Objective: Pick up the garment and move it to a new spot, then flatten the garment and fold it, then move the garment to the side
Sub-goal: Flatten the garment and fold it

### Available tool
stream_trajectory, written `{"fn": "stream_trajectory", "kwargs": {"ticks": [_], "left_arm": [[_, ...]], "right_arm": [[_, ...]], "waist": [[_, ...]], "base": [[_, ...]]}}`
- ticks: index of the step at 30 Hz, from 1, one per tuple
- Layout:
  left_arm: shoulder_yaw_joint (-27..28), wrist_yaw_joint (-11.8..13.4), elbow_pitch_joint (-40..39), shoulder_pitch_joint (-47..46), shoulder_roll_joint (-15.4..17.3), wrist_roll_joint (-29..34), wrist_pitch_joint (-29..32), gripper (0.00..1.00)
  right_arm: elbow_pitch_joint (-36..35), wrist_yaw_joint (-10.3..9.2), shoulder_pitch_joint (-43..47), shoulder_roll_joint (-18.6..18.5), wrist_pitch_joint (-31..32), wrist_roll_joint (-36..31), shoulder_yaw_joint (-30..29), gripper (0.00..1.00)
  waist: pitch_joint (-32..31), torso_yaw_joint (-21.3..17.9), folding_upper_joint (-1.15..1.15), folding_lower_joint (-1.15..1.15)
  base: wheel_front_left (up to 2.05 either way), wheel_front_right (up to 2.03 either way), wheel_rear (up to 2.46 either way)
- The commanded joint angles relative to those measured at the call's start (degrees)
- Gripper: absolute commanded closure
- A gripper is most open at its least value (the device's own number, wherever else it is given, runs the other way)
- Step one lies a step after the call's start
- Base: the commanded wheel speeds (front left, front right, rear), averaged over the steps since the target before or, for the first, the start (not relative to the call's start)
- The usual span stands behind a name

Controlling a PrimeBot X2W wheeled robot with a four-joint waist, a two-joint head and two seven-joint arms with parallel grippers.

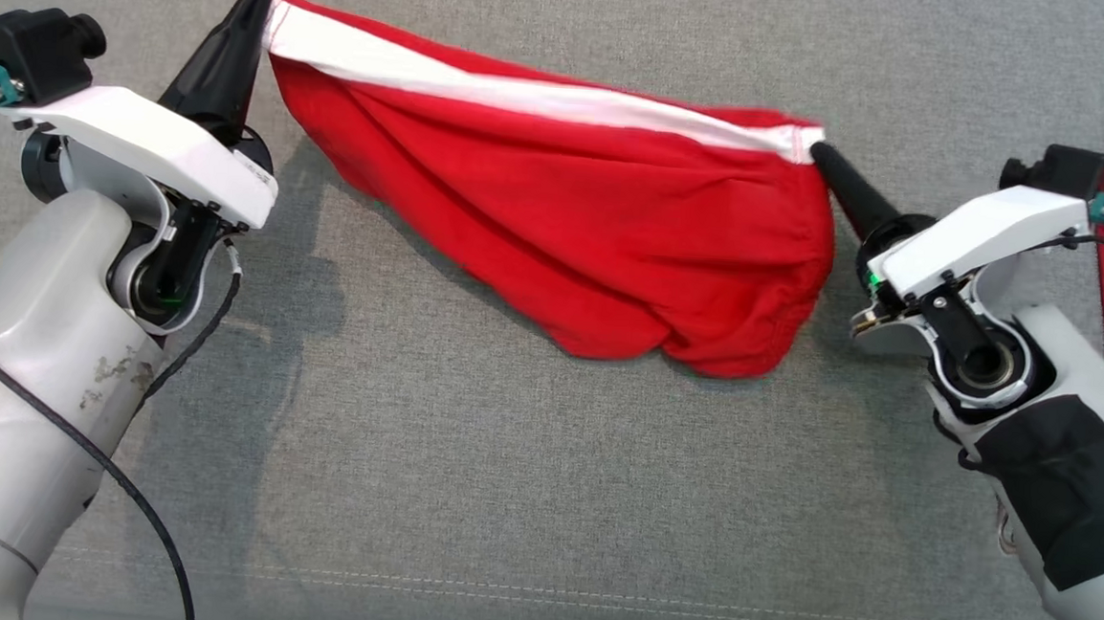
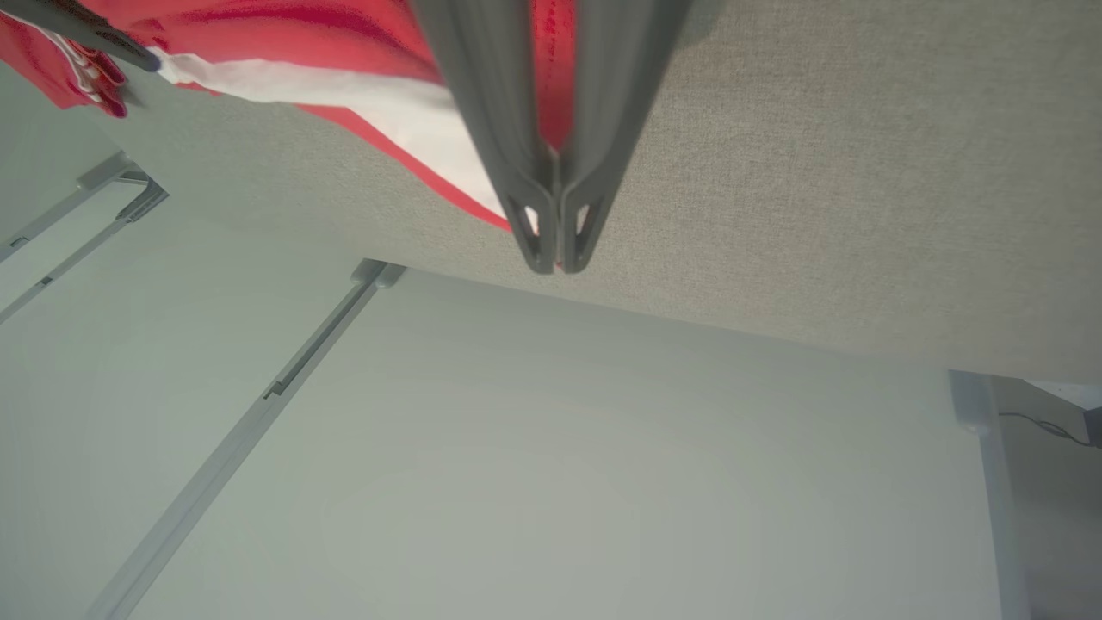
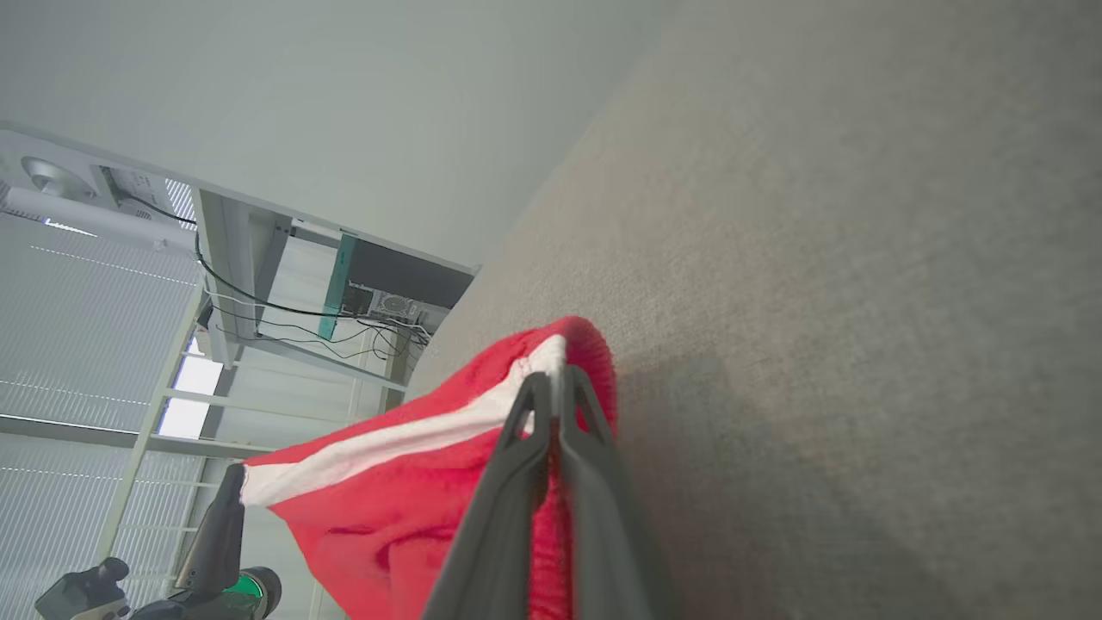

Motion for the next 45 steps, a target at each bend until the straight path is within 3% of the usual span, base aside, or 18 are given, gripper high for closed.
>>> {"fn": "stream_trajectory", "kwargs": {"ticks": [1, 12, 16, 20, 27, 31, 40, 45], "left_arm": [[2.4, -0.41, -0.93, -1.59, 3.43, -0.08, -0.59, 1.0], [6.01, -0.41, -2.18, -15.0, 6.14, 0.0, -0.37, 1.0], [8.29, -0.41, -4.27, -14.77, 5.67, -0.79, -0.54, 1.0], [5.53, -0.41, -4.62, -6.61, 6.39, -3.97, 2.63, 1.0], [1.13, -0.41, -6.4, 11.83, 9.65, -13.42, 13.6, 1.0], [-1.55, -0.41, -9.05, 20.09, 11.81, -16.7, 18.89, 1.0], [-4.74, -0.41, -17.68, 29.96, 18.78, -20.32, 26.86, 1.0], [-5.77, -0.3, -24.18, 32.31, 23.84, -21.92, 32.01, 1.0]], "right_arm": [[-1.9, 0.28, 0.03, -0.14, -1.18, -0.49, -0.43, 1.0], [-2.87, 0.28, -16.61, -1.88, -5.98, -3.82, -4.5, 1.0], [-4.42, 0.28, -18.65, -2.22, -5.55, -2.88, -5.25, 1.0], [-6.42, 0.28, -12.52, -3.79, 1.06, -0.84, -2.23, 1.0], [-12.75, 0.28, 4.06, -10.39, 14.9, 3.24, 4.26, 1.0], [-16.97, 0.28, 11.62, -13.11, 19.3, 4.56, 6.92, 1.0], [-24.49, 0.28, 21.08, -17.46, 25.63, 5.4, 11.64, 1.0], [-28.19, 0.28, 23.25, -22.71, 30.43, 5.74, 13.76, 1.0]], "waist": [[-0.3, -0.1, 0.0, 0.0], [-3.04, -0.28, 0.0, 0.0], [-5.15, -0.2, 0.0, 0.0], [-7.86, -0.41, 0.0, 0.0], [-12.63, -0.87, 0.0, 0.0], [-15.51, -1.26, 0.0, 0.0], [-20.32, -2.09, 0.0, 0.0], [-19.39, -2.15, 0.0, 0.0]], "base": [[0.0, 0.0, 0.0], [0.0, 0.0, 0.0], [0.0, 0.0, 0.0], [0.0, 0.0, 0.0], [0.0, 0.0, 0.0], [0.0, 0.0, 0.0], [0.0, 0.0, 0.0], [0.0, 0.0, 0.0]]}}
